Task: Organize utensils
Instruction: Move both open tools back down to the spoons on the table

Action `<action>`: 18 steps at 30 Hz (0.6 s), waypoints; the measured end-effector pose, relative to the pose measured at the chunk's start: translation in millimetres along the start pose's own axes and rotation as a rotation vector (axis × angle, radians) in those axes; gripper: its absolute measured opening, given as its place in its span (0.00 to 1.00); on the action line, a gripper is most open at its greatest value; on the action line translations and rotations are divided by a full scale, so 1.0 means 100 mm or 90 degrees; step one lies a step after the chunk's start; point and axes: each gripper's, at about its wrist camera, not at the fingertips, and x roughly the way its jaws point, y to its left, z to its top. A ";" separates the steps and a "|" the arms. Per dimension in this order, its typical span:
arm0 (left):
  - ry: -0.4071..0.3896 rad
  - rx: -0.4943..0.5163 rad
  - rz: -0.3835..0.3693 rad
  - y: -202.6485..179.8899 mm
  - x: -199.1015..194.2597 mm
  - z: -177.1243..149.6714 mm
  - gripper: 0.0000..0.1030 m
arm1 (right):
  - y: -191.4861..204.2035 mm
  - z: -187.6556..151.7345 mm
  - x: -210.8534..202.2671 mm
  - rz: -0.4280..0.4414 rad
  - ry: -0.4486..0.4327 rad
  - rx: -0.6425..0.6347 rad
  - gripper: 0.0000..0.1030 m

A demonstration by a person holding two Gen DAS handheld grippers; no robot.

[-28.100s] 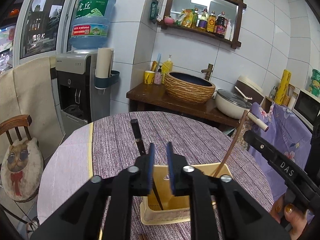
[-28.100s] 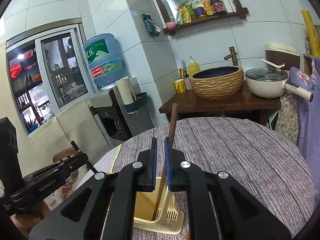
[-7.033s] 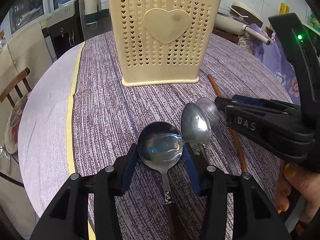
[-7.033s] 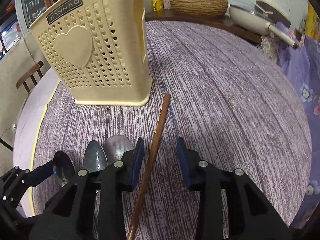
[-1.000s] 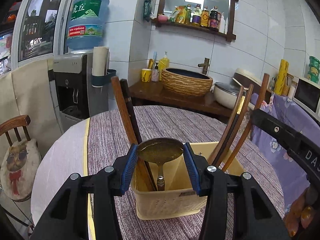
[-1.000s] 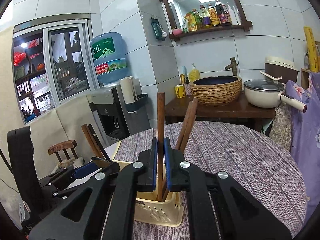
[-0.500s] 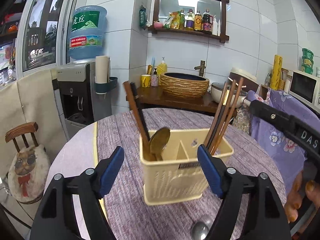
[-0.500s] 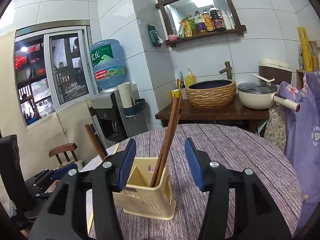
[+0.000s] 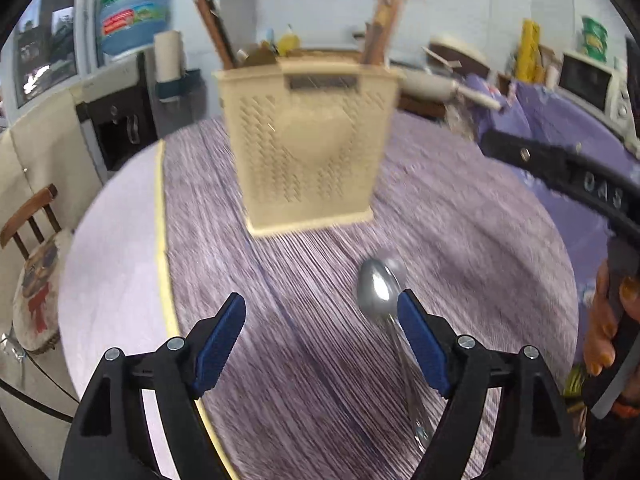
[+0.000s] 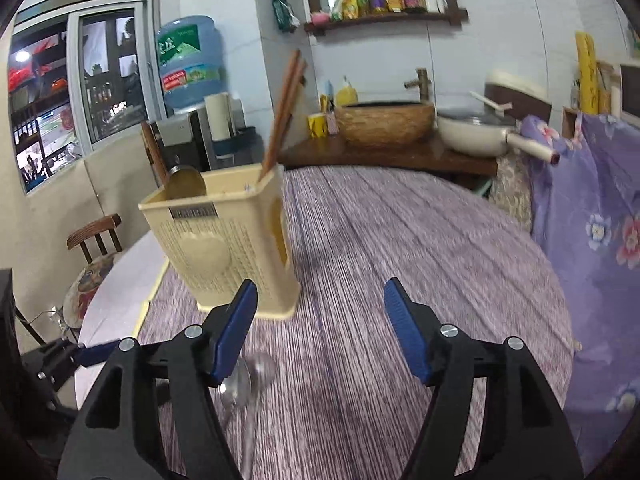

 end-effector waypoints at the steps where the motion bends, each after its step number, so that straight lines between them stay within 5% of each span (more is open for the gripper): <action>1: 0.013 0.007 -0.006 -0.05 0.04 -0.05 0.74 | -0.04 -0.05 0.01 -0.002 0.009 0.010 0.64; 11: 0.083 0.023 -0.006 -0.25 0.36 -0.17 0.61 | -0.18 -0.23 -0.03 -0.003 0.033 0.037 0.64; 18: 0.076 0.024 0.019 -0.28 0.46 -0.10 0.61 | -0.14 -0.24 -0.04 0.004 0.032 0.033 0.64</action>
